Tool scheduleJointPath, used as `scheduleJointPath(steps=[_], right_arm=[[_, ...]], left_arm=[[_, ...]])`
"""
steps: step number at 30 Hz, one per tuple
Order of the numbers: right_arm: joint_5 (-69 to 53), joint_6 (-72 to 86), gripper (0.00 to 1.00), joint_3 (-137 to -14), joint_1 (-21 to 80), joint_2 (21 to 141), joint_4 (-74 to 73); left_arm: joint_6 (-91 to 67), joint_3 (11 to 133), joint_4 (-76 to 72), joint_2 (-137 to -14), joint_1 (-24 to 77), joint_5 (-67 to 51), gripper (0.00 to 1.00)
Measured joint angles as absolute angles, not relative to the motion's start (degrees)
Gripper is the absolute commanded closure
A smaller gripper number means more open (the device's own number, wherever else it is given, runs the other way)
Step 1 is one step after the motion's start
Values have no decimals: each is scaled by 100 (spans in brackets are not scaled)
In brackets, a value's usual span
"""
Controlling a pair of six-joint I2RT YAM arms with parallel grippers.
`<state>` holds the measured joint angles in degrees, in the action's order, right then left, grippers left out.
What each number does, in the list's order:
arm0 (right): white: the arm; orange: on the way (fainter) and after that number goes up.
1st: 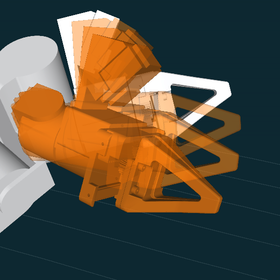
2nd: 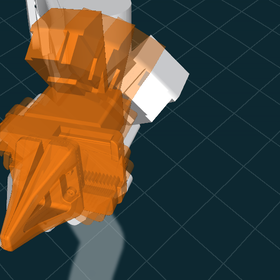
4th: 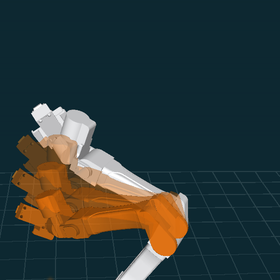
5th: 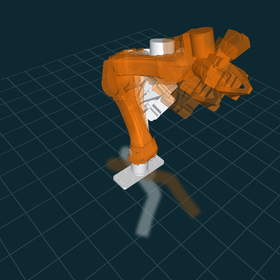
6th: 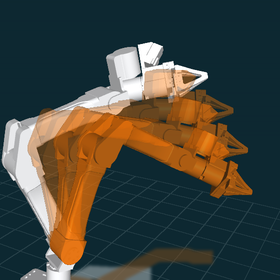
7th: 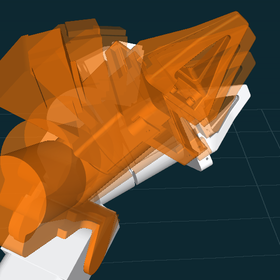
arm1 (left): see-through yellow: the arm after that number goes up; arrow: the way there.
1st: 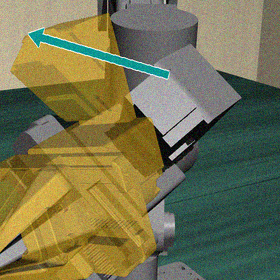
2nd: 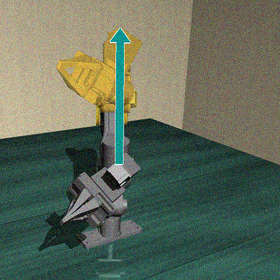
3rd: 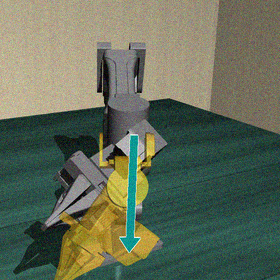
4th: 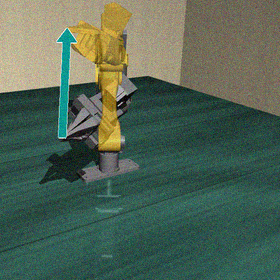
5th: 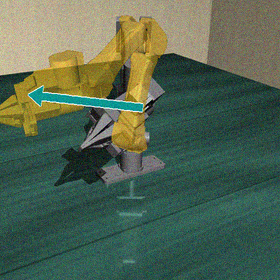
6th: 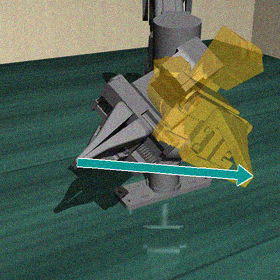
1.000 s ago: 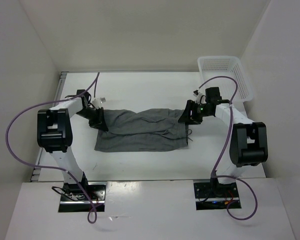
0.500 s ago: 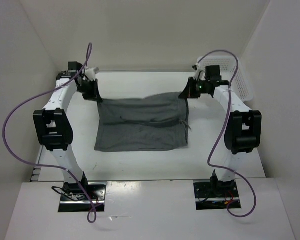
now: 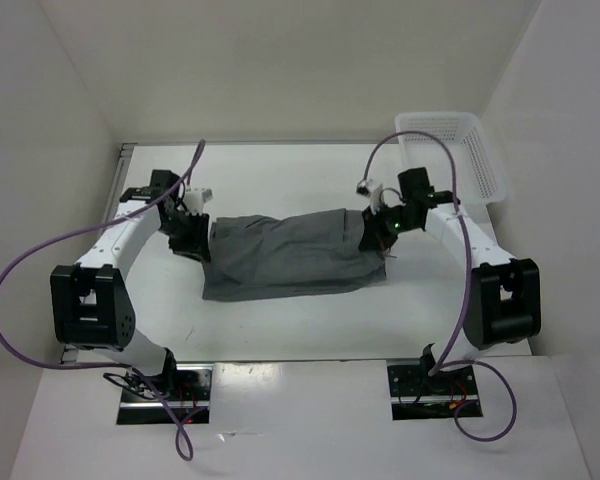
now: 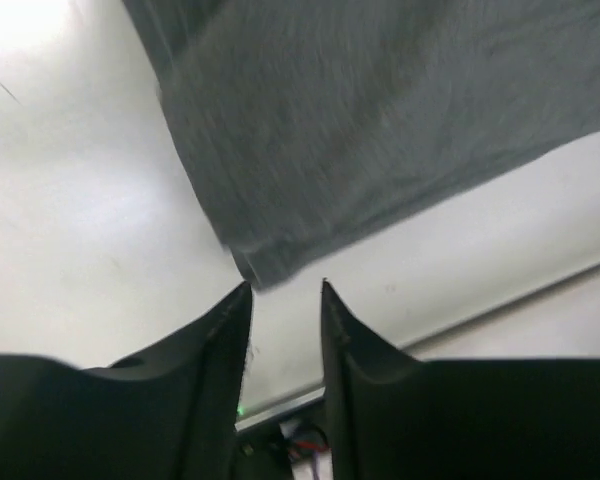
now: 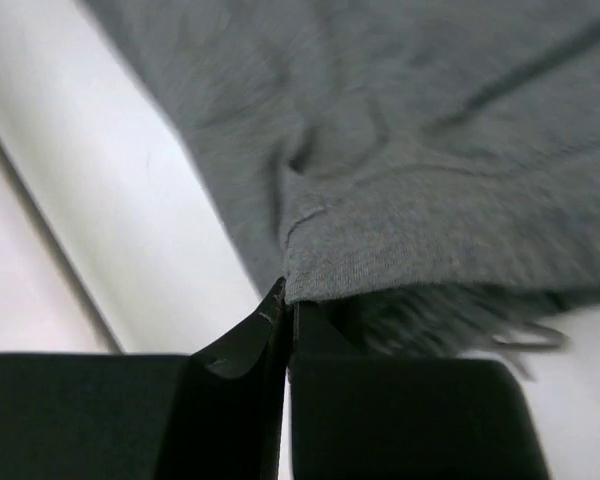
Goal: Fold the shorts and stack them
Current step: Fold the shorts
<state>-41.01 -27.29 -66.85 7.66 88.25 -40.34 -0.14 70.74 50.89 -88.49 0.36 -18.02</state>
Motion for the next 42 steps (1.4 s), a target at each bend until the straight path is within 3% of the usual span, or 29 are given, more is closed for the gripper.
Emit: scheduleJointPath(steps=[2, 4, 10, 17, 23, 37, 40, 42], right_arm=[[-3905, -3168, 99, -6248, 1048, 8685, -4261], [-3765, -3479, 97, -5948, 1214, 8604, -4410], [-3336, -3929, 96, -5802, 1199, 8503, -4451], [-3181, -4001, 96, -5760, 1197, 8412, -4412], [-3122, -3990, 96, -5758, 1197, 8412, -4364], [-3061, -3889, 96, -5758, 1197, 8412, -4226], [-3059, -3885, 96, -5758, 1197, 8412, -4209], [-3059, -3876, 97, -5756, 1197, 8412, -4202]], left_arm=[[-23, 6722, 5286, -8827, 207, -1739, 46], [-21, 6464, 5494, -8774, 368, -1691, 42], [-21, 6342, 5684, -8665, 436, -1756, 38], [-27, 7074, 5006, -9732, -36, -2012, 50], [-27, 7284, 4722, -10715, -104, -2368, 50], [-25, 6932, 4499, -10779, -95, -2298, 50], [-34, 6908, 4445, -10781, -89, -2300, 60], [-40, 6908, 4418, -10781, -51, -2305, 75]])
